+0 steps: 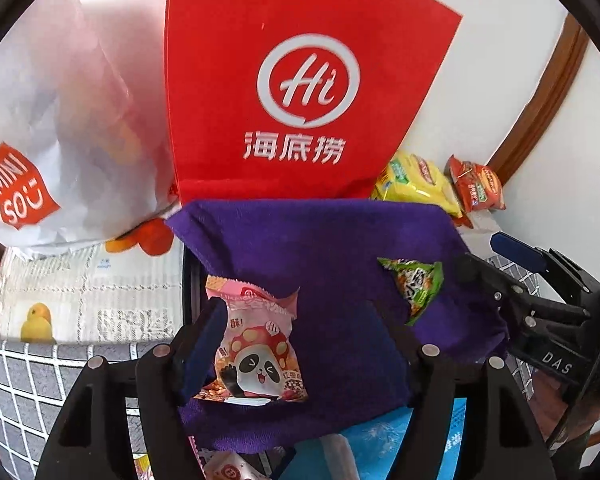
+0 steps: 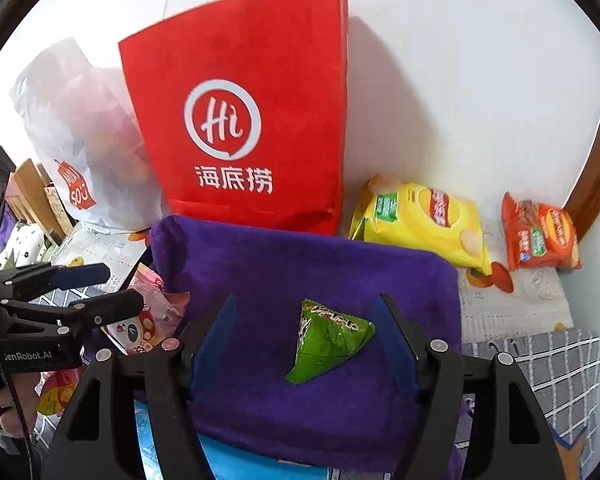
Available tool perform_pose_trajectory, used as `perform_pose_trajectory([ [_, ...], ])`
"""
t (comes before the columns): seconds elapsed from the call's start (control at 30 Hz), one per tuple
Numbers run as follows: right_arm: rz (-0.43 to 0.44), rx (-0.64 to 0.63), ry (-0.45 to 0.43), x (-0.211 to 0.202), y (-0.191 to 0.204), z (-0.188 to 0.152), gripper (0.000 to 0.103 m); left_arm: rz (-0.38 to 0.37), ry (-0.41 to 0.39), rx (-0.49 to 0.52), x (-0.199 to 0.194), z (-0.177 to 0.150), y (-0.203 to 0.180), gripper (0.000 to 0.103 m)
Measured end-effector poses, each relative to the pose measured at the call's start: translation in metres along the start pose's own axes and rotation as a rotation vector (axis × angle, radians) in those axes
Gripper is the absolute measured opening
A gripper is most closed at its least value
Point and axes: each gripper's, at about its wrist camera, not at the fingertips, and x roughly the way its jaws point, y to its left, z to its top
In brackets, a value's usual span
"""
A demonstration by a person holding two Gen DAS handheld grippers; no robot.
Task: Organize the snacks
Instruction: 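Drop the green pack on the towel with the right tool while the left releases the panda pack, then move both open tools back toward the snack pile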
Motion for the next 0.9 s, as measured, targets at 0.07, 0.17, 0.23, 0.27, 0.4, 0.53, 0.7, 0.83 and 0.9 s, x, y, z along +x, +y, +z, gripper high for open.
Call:
perform_pose_trajectory([
  [0.07, -0.025, 0.005, -0.021, -0.010, 0.003, 0.000, 0.072, -0.006, -0.026, 0.014, -0.009, 0.001, -0.003, 0.069],
  [0.17, -0.046, 0.027, -0.036, -0.024, 0.003, -0.001, 0.075, -0.021, -0.070, 0.029, -0.024, 0.003, -0.009, 0.069],
  [0.23, -0.049, 0.035, -0.037, -0.034, 0.002, -0.003, 0.075, -0.029, -0.095, 0.040, -0.033, 0.003, -0.013, 0.069],
  [0.27, -0.044, 0.039, -0.043, -0.041, 0.001, -0.005, 0.075, -0.027, -0.096, 0.044, -0.036, 0.003, -0.015, 0.069],
  [0.4, -0.075, 0.043, -0.086, -0.074, -0.003, -0.016, 0.075, -0.018, -0.128, 0.080, -0.054, 0.002, -0.027, 0.069],
  [0.53, -0.123, 0.051, -0.073, -0.098, -0.006, -0.030, 0.075, -0.069, -0.165, 0.058, -0.076, 0.000, -0.033, 0.069],
  [0.7, -0.119, 0.090, -0.071, -0.132, -0.011, -0.053, 0.075, -0.089, -0.214, 0.074, -0.105, -0.005, -0.043, 0.069],
  [0.83, -0.100, 0.102, -0.045, -0.148, -0.006, -0.067, 0.075, -0.084, -0.207, 0.091, -0.126, -0.020, -0.050, 0.069],
  [0.9, -0.070, 0.111, -0.046, -0.156, -0.002, -0.078, 0.075, -0.028, -0.216, 0.112, -0.135, -0.031, -0.051, 0.069],
])
